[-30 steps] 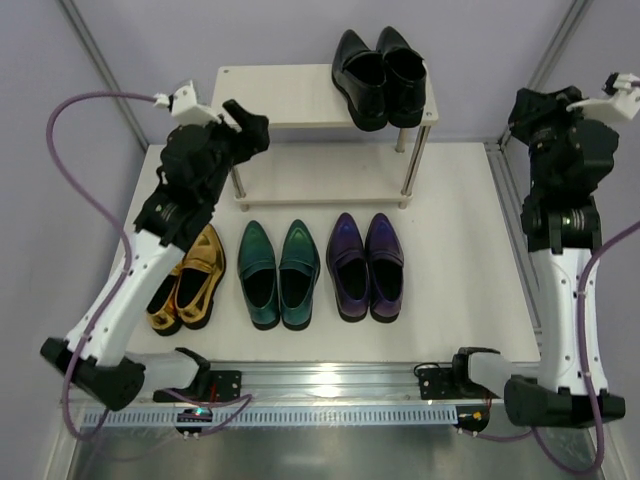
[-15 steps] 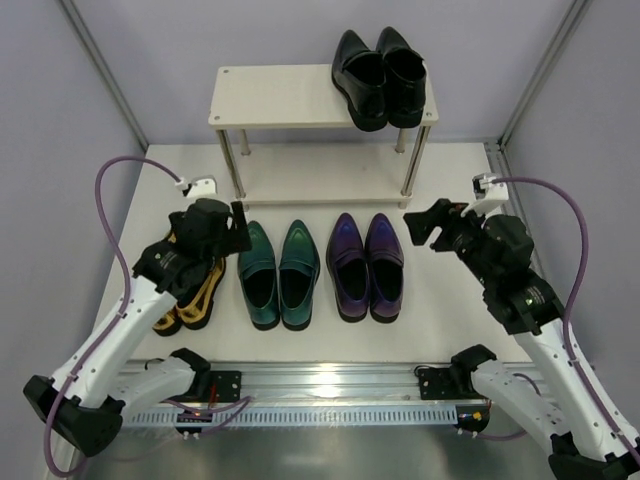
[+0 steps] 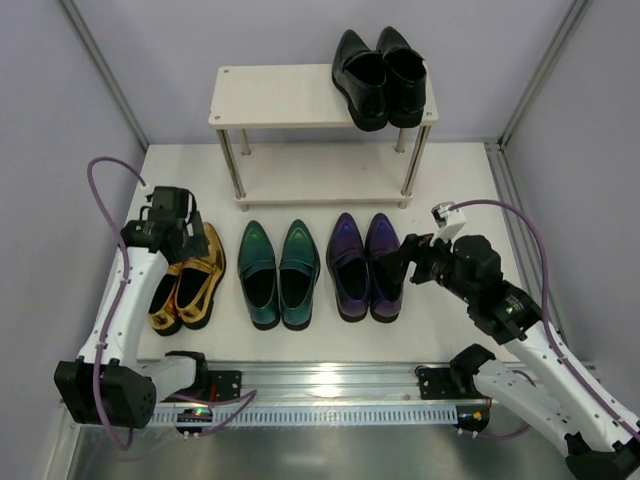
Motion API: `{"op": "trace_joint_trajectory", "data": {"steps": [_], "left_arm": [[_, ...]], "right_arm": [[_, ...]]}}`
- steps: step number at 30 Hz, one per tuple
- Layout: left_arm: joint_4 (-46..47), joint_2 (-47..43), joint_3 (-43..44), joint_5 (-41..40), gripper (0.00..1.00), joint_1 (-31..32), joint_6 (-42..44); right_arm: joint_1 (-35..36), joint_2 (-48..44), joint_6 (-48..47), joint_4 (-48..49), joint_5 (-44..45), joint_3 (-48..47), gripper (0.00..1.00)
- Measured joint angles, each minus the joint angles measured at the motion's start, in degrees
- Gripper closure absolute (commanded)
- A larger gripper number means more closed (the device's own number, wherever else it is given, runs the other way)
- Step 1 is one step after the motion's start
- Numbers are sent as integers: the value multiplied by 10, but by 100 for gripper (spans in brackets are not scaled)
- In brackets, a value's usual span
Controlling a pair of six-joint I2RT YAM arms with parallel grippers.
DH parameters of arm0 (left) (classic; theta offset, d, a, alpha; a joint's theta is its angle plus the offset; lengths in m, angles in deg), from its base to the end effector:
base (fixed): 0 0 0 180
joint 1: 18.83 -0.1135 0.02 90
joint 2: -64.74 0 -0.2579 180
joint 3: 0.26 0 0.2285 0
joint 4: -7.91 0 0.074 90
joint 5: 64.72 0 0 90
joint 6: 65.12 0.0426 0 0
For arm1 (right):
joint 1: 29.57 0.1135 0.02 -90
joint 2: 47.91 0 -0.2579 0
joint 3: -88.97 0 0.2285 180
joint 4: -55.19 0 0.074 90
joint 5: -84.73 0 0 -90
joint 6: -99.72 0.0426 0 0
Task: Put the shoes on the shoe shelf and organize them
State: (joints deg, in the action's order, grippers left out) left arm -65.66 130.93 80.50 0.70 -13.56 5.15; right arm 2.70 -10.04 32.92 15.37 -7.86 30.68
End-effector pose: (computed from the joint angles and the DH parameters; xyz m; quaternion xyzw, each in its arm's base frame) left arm 0.1959 -0.0003 0.3103 -0.1749 0.9269 0.1437 0.2993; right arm 0.1178 0.0766 0.3128 -0.0775 0.8123 0.2852 0.5028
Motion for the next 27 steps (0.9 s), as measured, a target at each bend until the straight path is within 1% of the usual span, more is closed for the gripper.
{"op": "trace_joint_trajectory", "data": {"steps": [3,6,12,16,17,18,19,20,21,25,27], "left_arm": [[0,6,-26,54,0,-17,35],[11,45,-38,97,0,-30,58],[22,127,-52,114,0,-64,83],[22,153,-53,109,0,-80,85],[23,155,-53,113,3,-86,84],[23,157,-53,118,8,-92,84],[22,159,-53,125,21,-99,85],[22,164,-53,134,28,-106,85],[20,171,-53,140,45,-110,89],[-2,226,-51,150,100,-117,102],[-14,248,-46,145,100,-120,114]], "right_arm": [[4,-9,6,9,-21,10,23],[4,-32,8,12,-33,22,23],[4,-77,9,18,-51,46,23],[4,-89,10,19,-60,57,23],[4,-92,10,19,-62,61,23],[4,-95,10,19,-62,65,23],[4,-98,10,19,-63,69,23],[4,-102,9,19,-64,73,23],[4,-105,10,19,-64,77,23],[4,-110,10,19,-64,89,23],[4,-109,9,18,-64,93,23]]}}
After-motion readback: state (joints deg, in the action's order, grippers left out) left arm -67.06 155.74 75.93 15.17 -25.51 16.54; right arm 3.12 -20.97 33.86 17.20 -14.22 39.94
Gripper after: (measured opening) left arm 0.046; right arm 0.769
